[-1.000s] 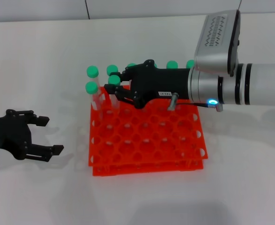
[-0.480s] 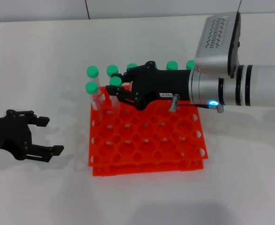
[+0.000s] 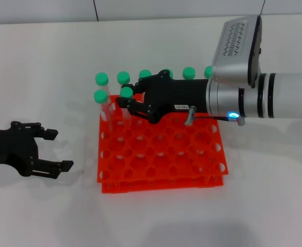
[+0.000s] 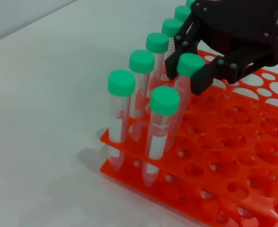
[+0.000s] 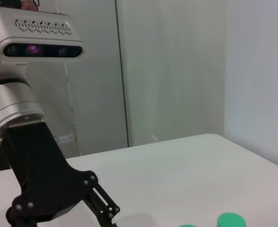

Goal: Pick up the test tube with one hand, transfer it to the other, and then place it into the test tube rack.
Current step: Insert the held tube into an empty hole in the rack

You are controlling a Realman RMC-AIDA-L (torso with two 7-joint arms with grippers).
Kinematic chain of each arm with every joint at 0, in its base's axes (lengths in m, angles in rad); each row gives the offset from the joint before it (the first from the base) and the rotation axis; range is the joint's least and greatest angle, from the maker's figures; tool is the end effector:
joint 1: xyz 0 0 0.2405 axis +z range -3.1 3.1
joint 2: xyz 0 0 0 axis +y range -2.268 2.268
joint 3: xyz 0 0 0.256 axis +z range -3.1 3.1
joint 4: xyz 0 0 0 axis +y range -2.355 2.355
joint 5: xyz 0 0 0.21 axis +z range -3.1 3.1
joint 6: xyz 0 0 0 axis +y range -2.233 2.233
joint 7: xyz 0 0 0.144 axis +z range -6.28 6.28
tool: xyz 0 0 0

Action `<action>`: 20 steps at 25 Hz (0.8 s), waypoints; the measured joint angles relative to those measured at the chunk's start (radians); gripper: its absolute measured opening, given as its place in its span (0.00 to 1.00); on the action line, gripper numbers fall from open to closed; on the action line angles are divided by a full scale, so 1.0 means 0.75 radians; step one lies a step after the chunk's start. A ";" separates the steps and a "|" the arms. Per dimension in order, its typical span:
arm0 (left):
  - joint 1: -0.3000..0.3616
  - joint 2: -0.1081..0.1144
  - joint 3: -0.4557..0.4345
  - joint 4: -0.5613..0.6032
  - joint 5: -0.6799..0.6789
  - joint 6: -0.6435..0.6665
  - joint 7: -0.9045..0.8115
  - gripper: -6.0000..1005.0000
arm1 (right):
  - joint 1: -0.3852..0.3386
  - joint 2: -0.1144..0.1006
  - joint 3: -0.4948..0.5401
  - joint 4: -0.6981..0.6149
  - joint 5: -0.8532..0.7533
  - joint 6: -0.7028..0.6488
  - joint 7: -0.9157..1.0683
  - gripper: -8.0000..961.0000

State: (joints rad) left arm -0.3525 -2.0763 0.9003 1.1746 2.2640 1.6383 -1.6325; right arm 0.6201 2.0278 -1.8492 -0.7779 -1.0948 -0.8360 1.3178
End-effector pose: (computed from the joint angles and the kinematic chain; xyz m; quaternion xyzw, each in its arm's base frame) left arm -0.2819 0.3016 0.0435 -0.9716 -0.1973 -0.0160 0.1296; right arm 0.1394 0.3628 -0.0973 -0.9574 0.0922 0.2315 0.1459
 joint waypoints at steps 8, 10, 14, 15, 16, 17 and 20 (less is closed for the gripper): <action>-0.003 0.001 0.000 0.000 0.000 0.000 0.004 0.89 | 0.003 0.000 -0.001 0.000 -0.001 0.000 0.006 0.28; -0.003 0.001 0.000 0.000 0.000 0.000 0.004 0.89 | 0.005 0.000 0.001 0.000 -0.001 0.000 0.009 0.28; -0.003 0.001 0.000 0.000 0.000 0.000 0.006 0.89 | 0.012 0.000 0.006 0.001 0.000 0.003 0.011 0.28; -0.003 0.001 0.000 0.000 0.000 0.000 0.006 0.89 | 0.015 0.000 0.006 0.001 0.003 0.008 0.011 0.28; -0.003 0.001 0.000 0.000 0.000 0.000 0.006 0.89 | 0.018 0.000 0.004 0.002 0.008 0.012 0.011 0.28; -0.002 0.001 0.000 0.000 0.000 0.000 0.006 0.89 | 0.020 0.000 0.002 0.004 0.013 0.017 0.012 0.28; -0.002 0.001 0.000 -0.002 0.000 0.000 0.006 0.89 | 0.022 0.000 0.001 0.009 0.016 0.020 0.012 0.28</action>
State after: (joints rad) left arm -0.3543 -2.0754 0.9003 1.1732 2.2641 1.6383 -1.6280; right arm 0.6368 2.0279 -1.8488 -0.7712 -1.0826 -0.8213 1.3268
